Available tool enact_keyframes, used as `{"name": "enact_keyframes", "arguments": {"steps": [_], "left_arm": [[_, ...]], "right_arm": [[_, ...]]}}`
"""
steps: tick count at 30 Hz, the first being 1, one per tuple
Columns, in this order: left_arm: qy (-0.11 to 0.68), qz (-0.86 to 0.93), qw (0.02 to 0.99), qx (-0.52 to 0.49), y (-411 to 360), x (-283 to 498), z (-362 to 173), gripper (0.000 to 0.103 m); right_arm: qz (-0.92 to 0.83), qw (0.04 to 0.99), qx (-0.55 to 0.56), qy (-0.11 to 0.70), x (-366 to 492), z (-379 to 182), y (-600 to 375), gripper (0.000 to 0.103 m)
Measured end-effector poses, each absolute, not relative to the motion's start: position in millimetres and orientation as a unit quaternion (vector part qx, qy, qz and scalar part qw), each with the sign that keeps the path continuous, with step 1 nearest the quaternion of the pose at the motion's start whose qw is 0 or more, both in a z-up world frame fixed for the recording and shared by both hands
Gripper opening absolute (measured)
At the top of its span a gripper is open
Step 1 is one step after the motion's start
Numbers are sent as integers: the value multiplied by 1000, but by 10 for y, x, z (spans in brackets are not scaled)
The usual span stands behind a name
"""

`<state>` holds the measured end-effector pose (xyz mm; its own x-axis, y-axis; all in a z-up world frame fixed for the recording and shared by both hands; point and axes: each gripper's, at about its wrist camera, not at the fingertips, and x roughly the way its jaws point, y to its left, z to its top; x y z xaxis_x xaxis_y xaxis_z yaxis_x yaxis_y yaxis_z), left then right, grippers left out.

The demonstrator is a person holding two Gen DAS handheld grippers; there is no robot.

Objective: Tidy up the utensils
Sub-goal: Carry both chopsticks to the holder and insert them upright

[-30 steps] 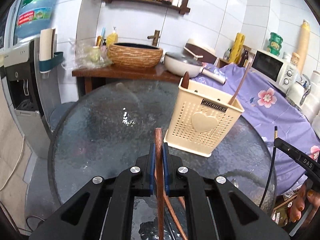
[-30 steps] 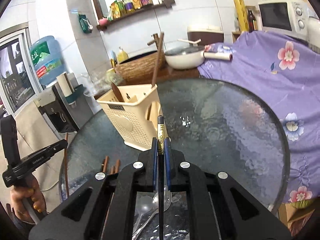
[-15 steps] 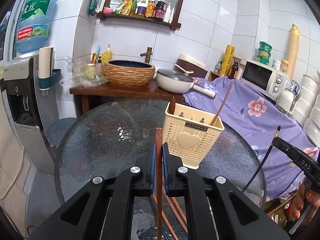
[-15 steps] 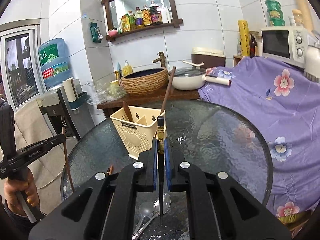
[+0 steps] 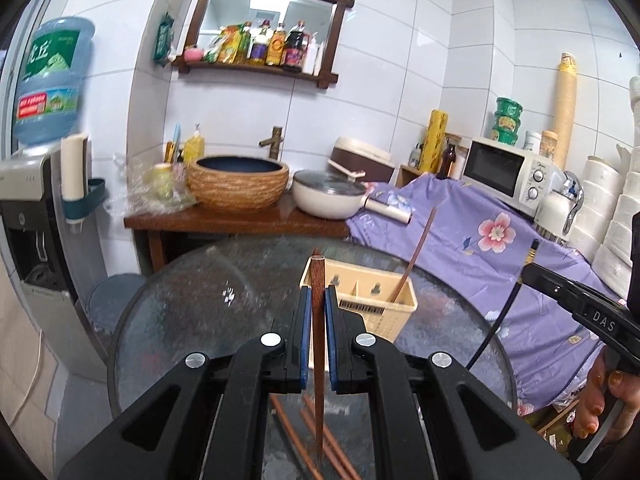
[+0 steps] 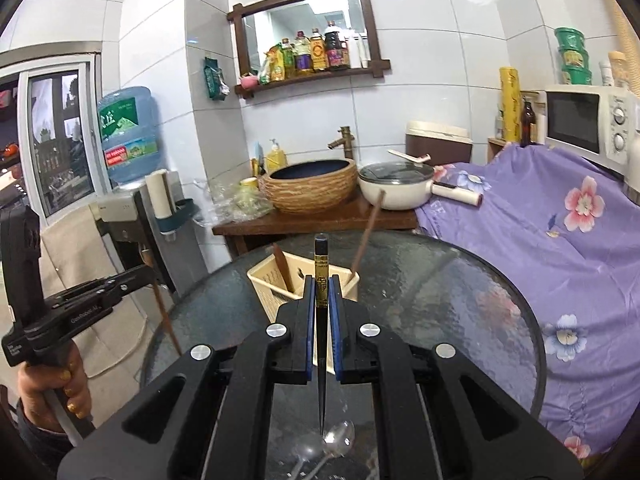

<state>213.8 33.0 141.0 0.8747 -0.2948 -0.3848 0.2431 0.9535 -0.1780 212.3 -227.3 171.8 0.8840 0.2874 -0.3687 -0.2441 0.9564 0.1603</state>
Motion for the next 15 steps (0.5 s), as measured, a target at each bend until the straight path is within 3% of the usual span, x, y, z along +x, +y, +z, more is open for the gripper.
{"name": "enact_keyframes", "arguments": {"steps": [15], "left_arm": [[118,-132,978,-109,136,2787,2516,7]], "right_arm": [[134,979,83,127,2752,2657,-2091,7]]}}
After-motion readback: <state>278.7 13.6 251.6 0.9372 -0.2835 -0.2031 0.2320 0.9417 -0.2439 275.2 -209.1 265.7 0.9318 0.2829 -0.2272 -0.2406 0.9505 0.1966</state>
